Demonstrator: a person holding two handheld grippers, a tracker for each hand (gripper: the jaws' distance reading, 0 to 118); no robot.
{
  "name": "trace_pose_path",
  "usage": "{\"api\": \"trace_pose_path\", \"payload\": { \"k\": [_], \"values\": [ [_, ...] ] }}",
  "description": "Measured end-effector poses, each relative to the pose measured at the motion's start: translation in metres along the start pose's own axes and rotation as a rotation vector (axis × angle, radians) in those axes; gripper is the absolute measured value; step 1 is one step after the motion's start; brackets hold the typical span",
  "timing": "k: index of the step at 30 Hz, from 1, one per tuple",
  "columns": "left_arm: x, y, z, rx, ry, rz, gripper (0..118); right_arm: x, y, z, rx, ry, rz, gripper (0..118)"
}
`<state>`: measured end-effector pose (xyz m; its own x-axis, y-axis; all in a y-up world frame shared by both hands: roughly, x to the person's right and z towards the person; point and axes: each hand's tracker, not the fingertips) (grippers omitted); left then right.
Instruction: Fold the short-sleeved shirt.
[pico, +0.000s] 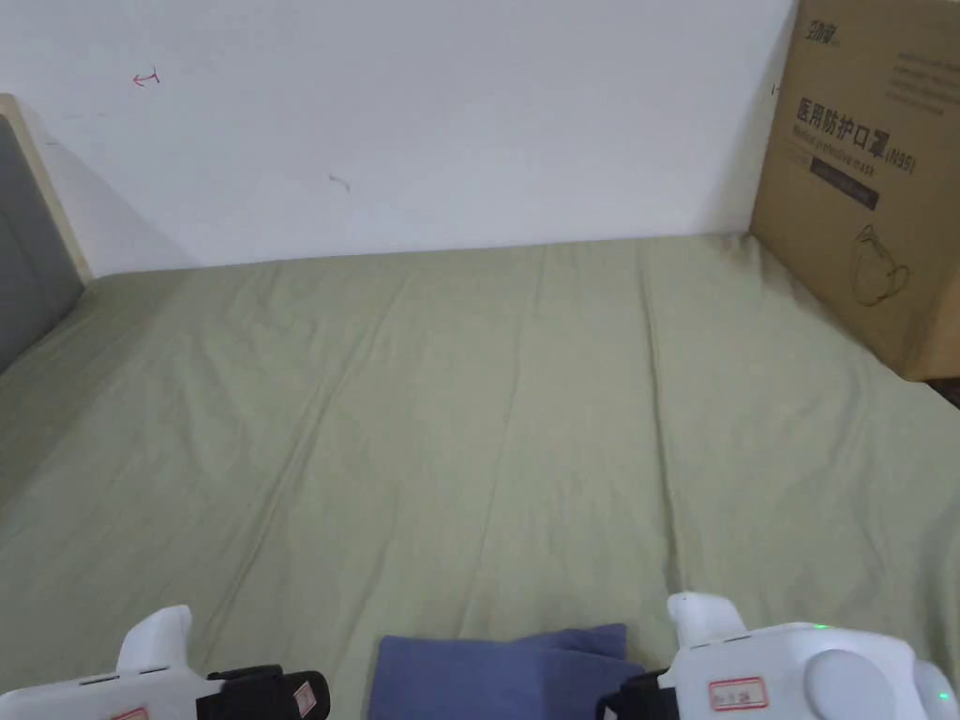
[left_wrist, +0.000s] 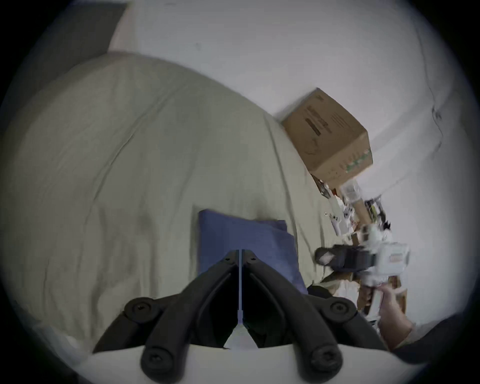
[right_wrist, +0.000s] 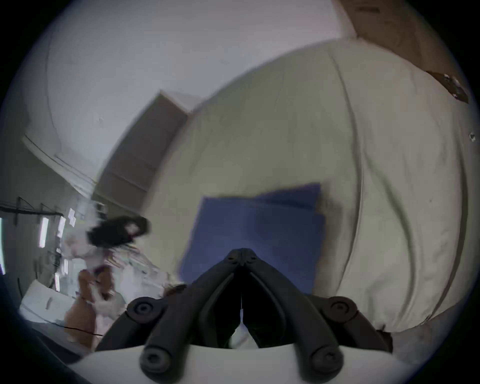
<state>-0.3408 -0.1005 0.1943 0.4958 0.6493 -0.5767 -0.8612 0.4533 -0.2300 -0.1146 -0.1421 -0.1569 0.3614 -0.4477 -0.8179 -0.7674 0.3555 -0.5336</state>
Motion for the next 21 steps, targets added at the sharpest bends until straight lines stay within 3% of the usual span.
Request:
{"api": "trace_pose_path", "payload": {
  "k": [3, 6, 11, 12, 13, 15, 17, 19, 21],
  "values": [
    [-0.018, 0.002, -0.009, -0.026, -0.045, 0.058, 2, 0.011, -0.004, -0.011, -0.007, -0.119, -0.021, 0],
    [-0.042, 0.005, -0.029, -0.107, -0.215, 0.148, 2, 0.031, -0.005, -0.013, -0.005, -0.067, -0.084, 0],
    [-0.064, 0.008, -0.069, -0.221, -0.218, 0.153, 6, 0.039, -0.005, -0.012, -0.028, -0.085, -0.108, 0],
    [-0.068, 0.010, -0.076, -0.240, -0.217, 0.143, 13, 0.038, -0.006, -0.013, -0.031, -0.084, -0.112, 0],
    [-0.070, 0.010, -0.082, -0.254, -0.222, 0.138, 28, 0.037, -0.006, -0.015, -0.037, -0.083, -0.109, 0],
    [-0.075, 0.009, -0.092, -0.273, -0.242, 0.148, 72, 0.036, -0.004, -0.018, -0.048, -0.092, -0.096, 0],
    [-0.081, 0.009, -0.099, -0.272, -0.363, 0.212, 103, 0.035, -0.003, -0.022, -0.053, -0.095, -0.089, 0],
    [-0.079, 0.009, -0.106, -0.274, -0.436, 0.248, 117, 0.034, -0.002, -0.024, -0.059, -0.102, -0.086, 0],
    [-0.077, 0.007, -0.122, -0.300, -0.448, 0.252, 118, 0.033, -0.002, -0.026, -0.063, -0.108, -0.082, 0]
  ]
}}
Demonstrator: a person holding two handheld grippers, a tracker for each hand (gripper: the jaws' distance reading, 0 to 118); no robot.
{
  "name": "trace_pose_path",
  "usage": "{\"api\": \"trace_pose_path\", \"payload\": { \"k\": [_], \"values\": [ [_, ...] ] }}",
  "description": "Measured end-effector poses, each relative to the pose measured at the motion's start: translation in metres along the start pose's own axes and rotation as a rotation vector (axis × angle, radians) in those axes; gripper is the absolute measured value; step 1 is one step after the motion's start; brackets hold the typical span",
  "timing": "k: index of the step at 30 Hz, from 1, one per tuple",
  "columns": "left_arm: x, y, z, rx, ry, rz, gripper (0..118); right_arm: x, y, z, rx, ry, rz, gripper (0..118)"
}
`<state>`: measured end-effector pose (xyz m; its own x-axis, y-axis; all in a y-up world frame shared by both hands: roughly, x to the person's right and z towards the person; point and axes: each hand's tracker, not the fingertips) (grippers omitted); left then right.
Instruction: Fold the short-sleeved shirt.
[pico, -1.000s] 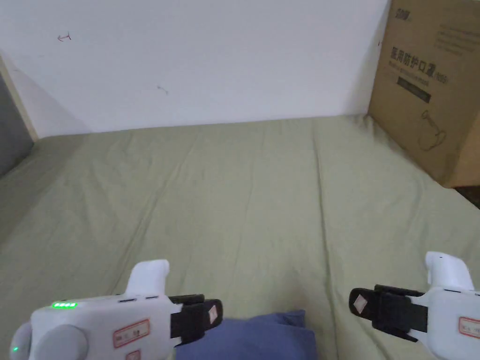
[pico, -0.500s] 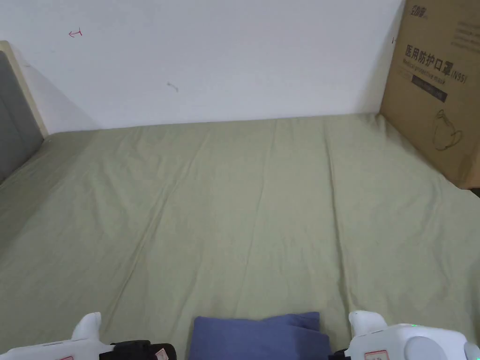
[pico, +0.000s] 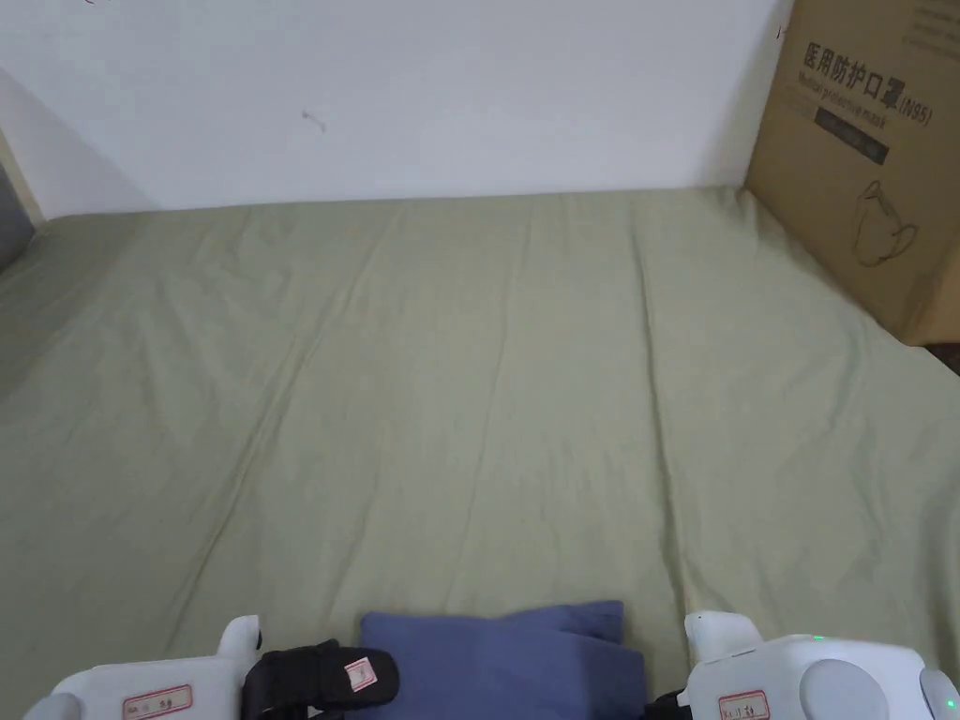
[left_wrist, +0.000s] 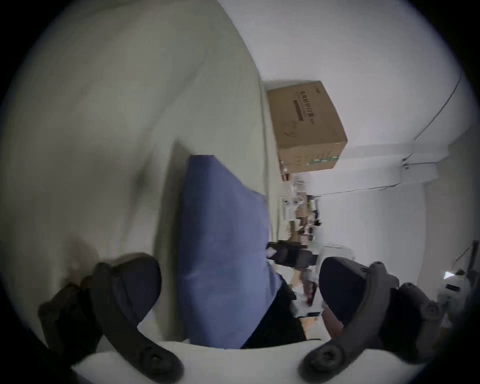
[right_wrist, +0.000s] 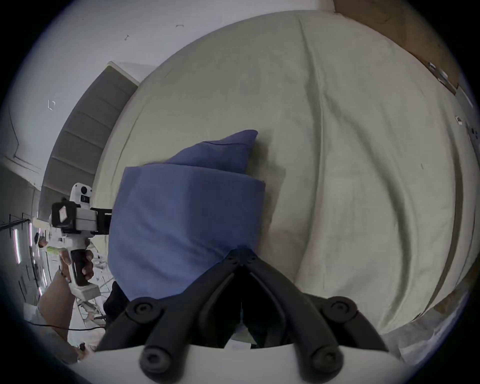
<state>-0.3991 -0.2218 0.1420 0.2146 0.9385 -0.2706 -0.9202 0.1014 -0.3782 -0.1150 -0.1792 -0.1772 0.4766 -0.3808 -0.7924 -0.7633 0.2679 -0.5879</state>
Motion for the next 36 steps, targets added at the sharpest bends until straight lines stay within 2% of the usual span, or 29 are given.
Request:
{"api": "trace_pose_path", "payload": {
  "k": [4, 9, 11, 13, 14, 15, 16, 17, 18, 21, 24, 26, 31, 36],
  "values": [
    [-0.005, 0.003, -0.029, -0.102, -0.098, 0.001, 118, -0.001, 0.000, -0.002, -0.004, -0.006, -0.002, 0],
    [-0.010, 0.002, -0.039, -0.076, -0.130, 0.002, 118, 0.001, 0.000, -0.003, -0.003, -0.001, -0.015, 0],
    [-0.013, 0.001, -0.036, -0.072, -0.126, -0.001, 115, 0.001, -0.002, -0.001, -0.002, 0.005, -0.026, 0],
    [-0.015, 0.000, -0.030, -0.036, -0.031, -0.001, 112, 0.001, -0.002, -0.001, 0.001, 0.007, -0.032, 0],
    [-0.016, -0.001, -0.031, -0.029, 0.067, 0.002, 86, 0.001, -0.003, -0.001, 0.002, 0.008, -0.033, 0],
    [-0.023, -0.006, -0.037, -0.051, 0.121, 0.030, 44, 0.001, -0.003, 0.001, 0.010, 0.023, -0.040, 0],
    [-0.027, -0.006, -0.033, -0.023, 0.005, 0.099, 20, 0.000, -0.003, 0.001, 0.012, 0.019, -0.040, 0],
    [-0.021, -0.007, -0.031, -0.010, 0.004, 0.075, 20, -0.001, -0.004, 0.001, 0.010, 0.008, -0.036, 0],
    [-0.010, -0.010, -0.034, -0.017, 0.085, 0.000, 20, -0.001, -0.003, 0.001, 0.012, 0.005, -0.036, 0],
    [0.015, -0.013, -0.033, -0.004, 0.178, -0.073, 20, -0.005, -0.002, 0.008, 0.023, -0.007, -0.026, 0],
    [0.059, -0.024, -0.023, 0.056, 0.330, -0.273, 19, -0.012, -0.003, 0.022, 0.042, 0.006, -0.013, 0],
    [0.082, -0.024, -0.004, 0.110, 0.410, -0.347, 19, -0.019, -0.004, 0.034, 0.059, 0.027, 0.001, 0],
    [0.103, -0.001, 0.072, 0.209, 0.557, -0.394, 19, -0.035, -0.005, 0.059, 0.107, 0.027, 0.054, 0],
    [0.096, 0.020, 0.145, 0.282, 0.825, -0.411, 18, -0.051, 0.000, 0.077, 0.134, 0.051, 0.061, 0]
  ]
}}
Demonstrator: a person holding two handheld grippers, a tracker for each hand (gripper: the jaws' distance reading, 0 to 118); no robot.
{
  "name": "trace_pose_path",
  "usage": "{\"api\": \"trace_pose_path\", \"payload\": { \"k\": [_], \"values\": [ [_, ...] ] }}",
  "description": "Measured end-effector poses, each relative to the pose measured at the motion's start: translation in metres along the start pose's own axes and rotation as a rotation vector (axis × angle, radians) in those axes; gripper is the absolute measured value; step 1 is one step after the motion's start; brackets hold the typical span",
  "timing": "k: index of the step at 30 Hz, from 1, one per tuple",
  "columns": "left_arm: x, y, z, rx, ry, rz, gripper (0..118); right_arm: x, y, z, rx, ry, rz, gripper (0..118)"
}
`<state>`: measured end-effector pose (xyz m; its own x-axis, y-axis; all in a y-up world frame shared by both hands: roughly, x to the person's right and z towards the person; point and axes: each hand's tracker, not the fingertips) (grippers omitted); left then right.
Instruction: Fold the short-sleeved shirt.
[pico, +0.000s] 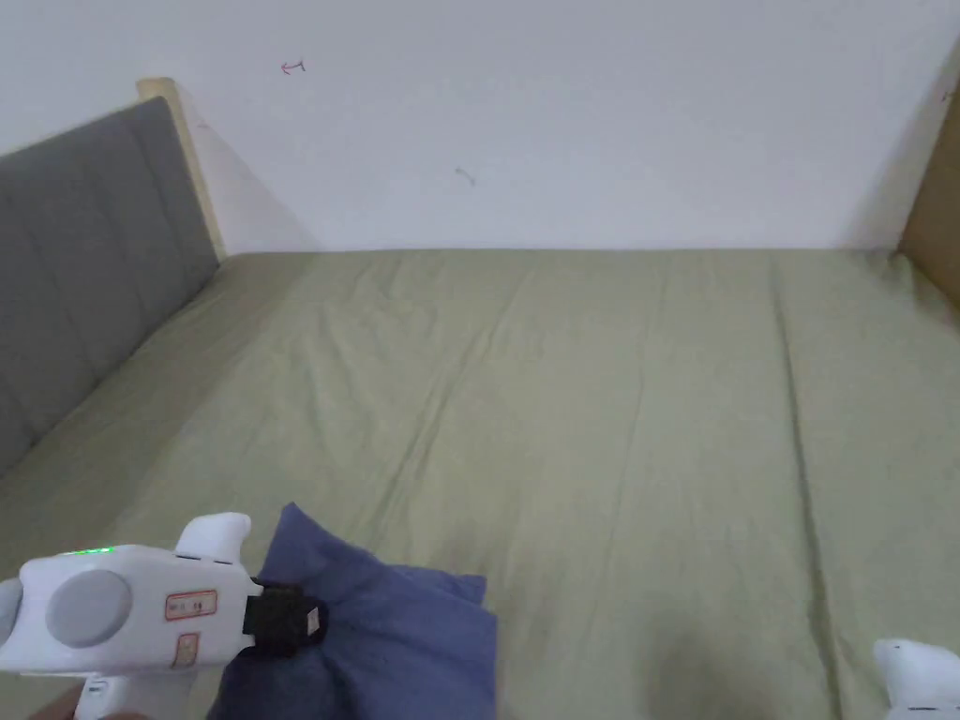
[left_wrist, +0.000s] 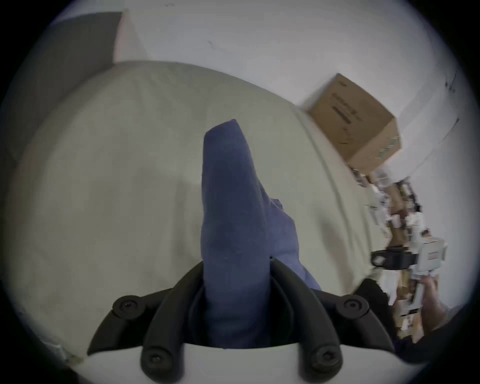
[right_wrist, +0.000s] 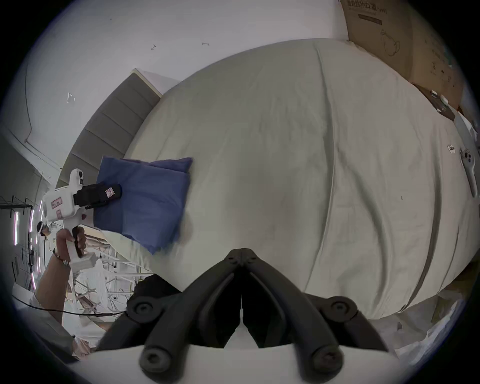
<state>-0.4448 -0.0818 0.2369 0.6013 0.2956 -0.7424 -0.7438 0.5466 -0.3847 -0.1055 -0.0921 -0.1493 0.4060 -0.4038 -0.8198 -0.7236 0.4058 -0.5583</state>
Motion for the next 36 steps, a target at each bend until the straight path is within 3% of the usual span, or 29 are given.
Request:
{"api": "trace_pose_path", "payload": {
  "k": [9, 10, 12, 13, 14, 20, 22, 23, 26, 30, 34, 36],
  "values": [
    [-0.051, 0.019, -0.003, -0.033, 0.452, -0.154, 20, -0.007, 0.002, -0.002, -0.003, -0.023, 0.012, 0],
    [-0.071, 0.027, -0.015, -0.021, 0.512, -0.184, 30, -0.008, 0.001, -0.002, -0.004, -0.024, 0.012, 0],
    [-0.074, 0.029, -0.014, -0.004, 0.597, -0.225, 89, -0.001, -0.002, -0.003, -0.006, -0.025, 0.012, 0],
    [-0.073, 0.029, -0.010, 0.029, 0.604, -0.238, 111, -0.001, -0.002, -0.003, -0.007, -0.026, 0.013, 0],
    [-0.064, 0.026, 0.002, 0.069, 0.595, -0.256, 118, -0.002, -0.002, -0.002, -0.006, -0.028, 0.018, 0],
    [-0.012, 0.014, 0.030, 0.144, 0.463, -0.261, 117, -0.011, 0.000, 0.009, 0.067, -0.070, 0.074, 0],
    [0.015, 0.007, 0.036, 0.150, 0.358, -0.268, 110, -0.016, 0.003, 0.016, 0.104, -0.081, 0.094, 0],
    [0.034, 0.002, 0.040, 0.166, 0.298, -0.270, 91, -0.019, 0.006, 0.021, 0.127, -0.084, 0.111, 0],
    [0.087, -0.010, 0.040, 0.163, 0.193, -0.252, 0, -0.028, 0.010, 0.033, 0.159, -0.087, 0.143, 0],
    [0.152, -0.011, 0.045, 0.179, 0.001, -0.151, 0, -0.038, 0.017, 0.051, 0.205, -0.097, 0.172, 0],
    [0.199, -0.014, 0.062, 0.368, -0.088, -0.078, 0, -0.051, 0.028, 0.080, 0.324, -0.101, 0.206, 0],
    [0.225, -0.014, 0.075, 0.478, -0.033, -0.089, 0, -0.058, 0.032, 0.100, 0.433, -0.110, 0.227, 0]
  ]
}}
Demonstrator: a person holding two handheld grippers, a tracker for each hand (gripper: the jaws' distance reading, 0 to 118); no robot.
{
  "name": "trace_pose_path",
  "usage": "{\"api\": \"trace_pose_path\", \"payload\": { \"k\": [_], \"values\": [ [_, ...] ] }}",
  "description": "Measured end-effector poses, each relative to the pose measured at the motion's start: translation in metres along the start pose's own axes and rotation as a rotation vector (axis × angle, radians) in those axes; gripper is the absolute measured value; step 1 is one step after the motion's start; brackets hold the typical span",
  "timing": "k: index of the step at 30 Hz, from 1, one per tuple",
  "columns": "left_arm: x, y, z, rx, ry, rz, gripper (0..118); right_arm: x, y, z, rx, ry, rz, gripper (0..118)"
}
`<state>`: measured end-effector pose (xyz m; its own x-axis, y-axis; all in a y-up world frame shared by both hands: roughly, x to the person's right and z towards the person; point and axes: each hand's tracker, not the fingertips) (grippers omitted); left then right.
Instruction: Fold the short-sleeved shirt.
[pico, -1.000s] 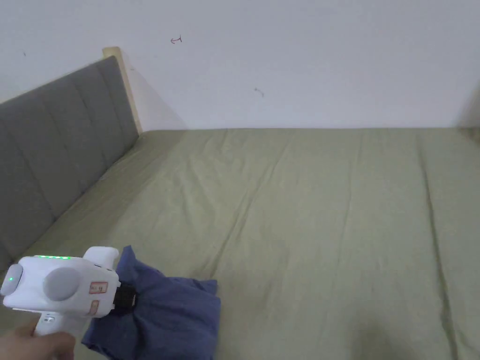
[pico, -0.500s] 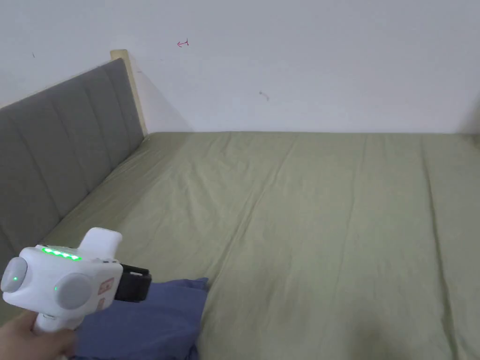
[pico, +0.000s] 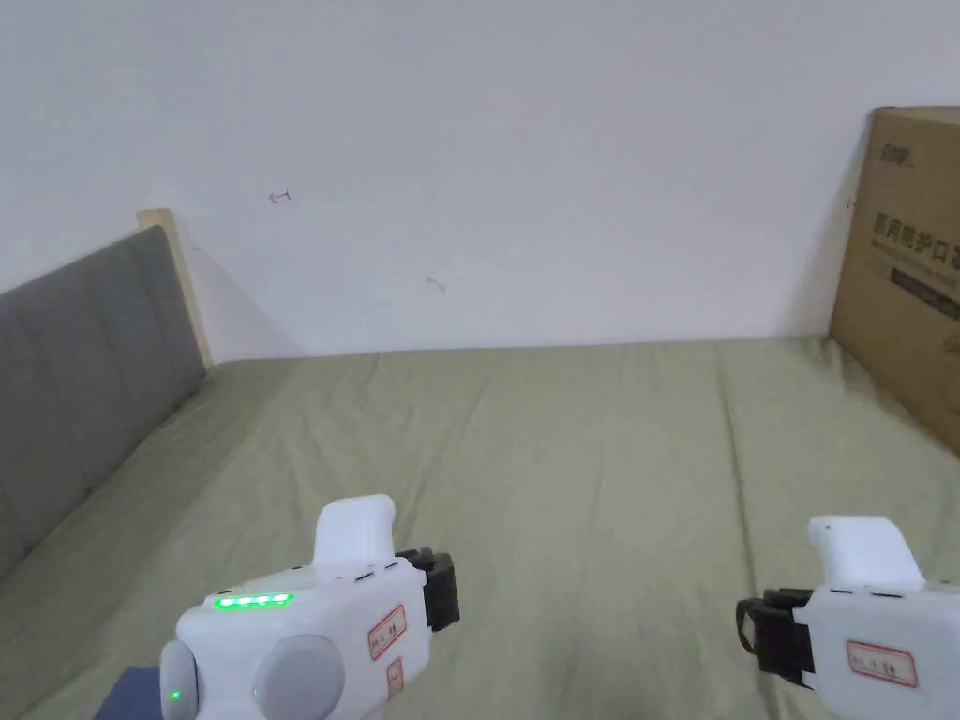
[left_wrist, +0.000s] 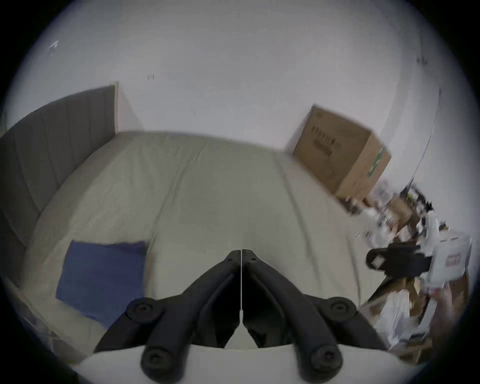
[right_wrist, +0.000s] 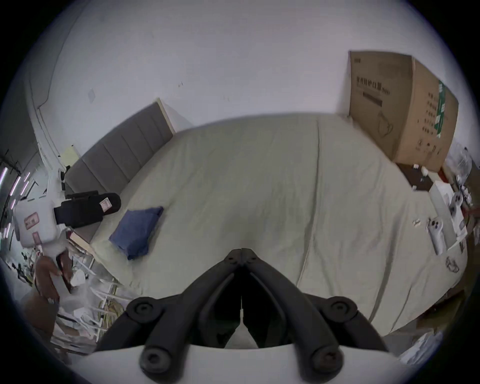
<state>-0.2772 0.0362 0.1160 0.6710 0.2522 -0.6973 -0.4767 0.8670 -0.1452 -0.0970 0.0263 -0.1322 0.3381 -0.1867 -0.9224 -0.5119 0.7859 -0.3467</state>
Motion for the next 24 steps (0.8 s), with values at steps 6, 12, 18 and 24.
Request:
{"api": "trace_pose_path", "payload": {
  "k": [6, 12, 18, 24],
  "values": [
    [0.049, -0.009, 0.040, 0.315, 0.162, -0.168, 0, -0.016, 0.011, 0.046, 0.451, -0.085, 0.127, 0],
    [0.074, -0.016, 0.050, 0.456, 0.303, -0.298, 1, -0.018, 0.004, 0.047, 0.572, -0.170, 0.120, 0],
    [0.076, -0.012, 0.044, 0.416, 0.262, -0.255, 112, -0.014, -0.002, 0.043, 0.581, -0.223, 0.113, 103],
    [0.082, -0.021, 0.046, 0.426, 0.209, -0.292, 118, -0.016, 0.000, 0.041, 0.597, -0.257, 0.135, 118]
  ]
}}
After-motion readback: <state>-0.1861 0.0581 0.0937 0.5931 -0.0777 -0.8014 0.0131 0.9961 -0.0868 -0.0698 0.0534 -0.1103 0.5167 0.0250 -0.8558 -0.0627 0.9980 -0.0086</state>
